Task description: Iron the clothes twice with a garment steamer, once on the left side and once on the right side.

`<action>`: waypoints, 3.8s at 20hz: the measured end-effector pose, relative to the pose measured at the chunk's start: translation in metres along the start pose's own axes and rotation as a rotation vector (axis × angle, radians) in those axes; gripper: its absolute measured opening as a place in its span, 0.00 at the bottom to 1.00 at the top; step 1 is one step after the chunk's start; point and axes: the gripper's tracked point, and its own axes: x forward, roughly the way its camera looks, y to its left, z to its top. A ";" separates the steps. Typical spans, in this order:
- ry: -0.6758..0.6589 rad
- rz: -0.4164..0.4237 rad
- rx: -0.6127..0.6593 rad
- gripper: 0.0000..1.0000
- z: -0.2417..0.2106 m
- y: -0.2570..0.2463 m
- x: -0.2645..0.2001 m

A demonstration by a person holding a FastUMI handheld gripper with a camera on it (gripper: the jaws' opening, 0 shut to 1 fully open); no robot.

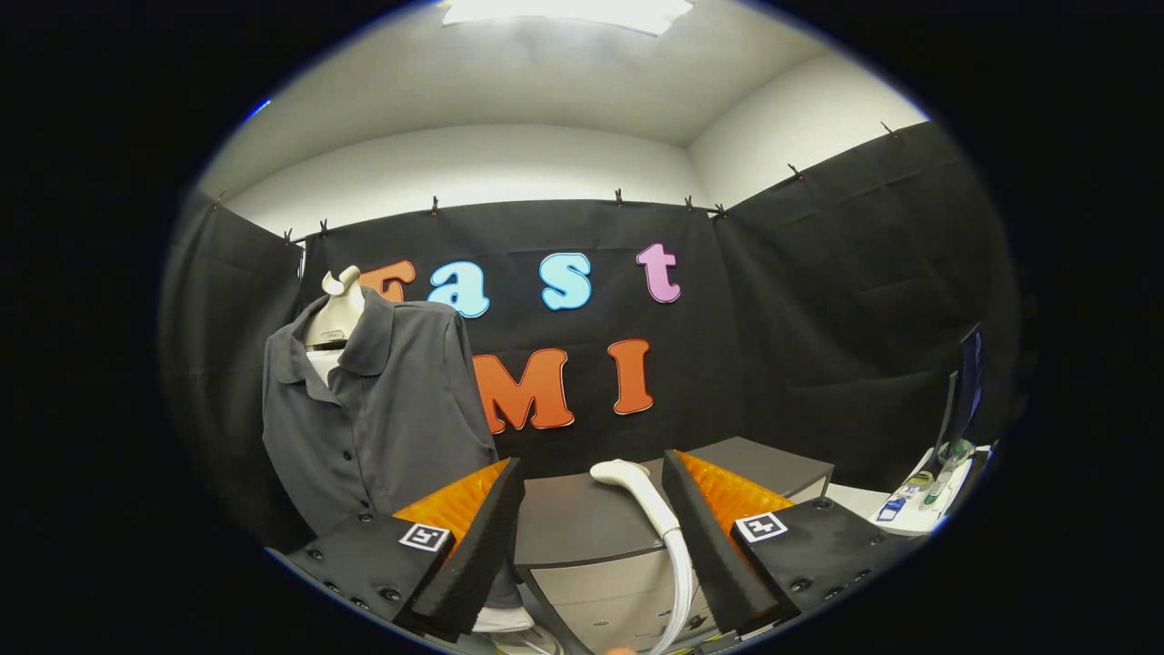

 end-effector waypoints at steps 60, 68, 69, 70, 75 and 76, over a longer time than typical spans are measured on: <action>0.861 0.131 -0.106 0.87 -0.240 -0.091 0.314; 0.889 0.104 -0.143 0.54 -0.257 -0.095 0.315; 0.890 0.105 -0.148 0.52 -0.249 -0.095 0.312; 0.882 0.100 -0.150 0.51 -0.250 -0.096 0.312; 0.837 0.064 -0.147 0.38 -0.239 -0.103 0.310; 0.818 0.059 -0.138 0.38 -0.233 -0.103 0.310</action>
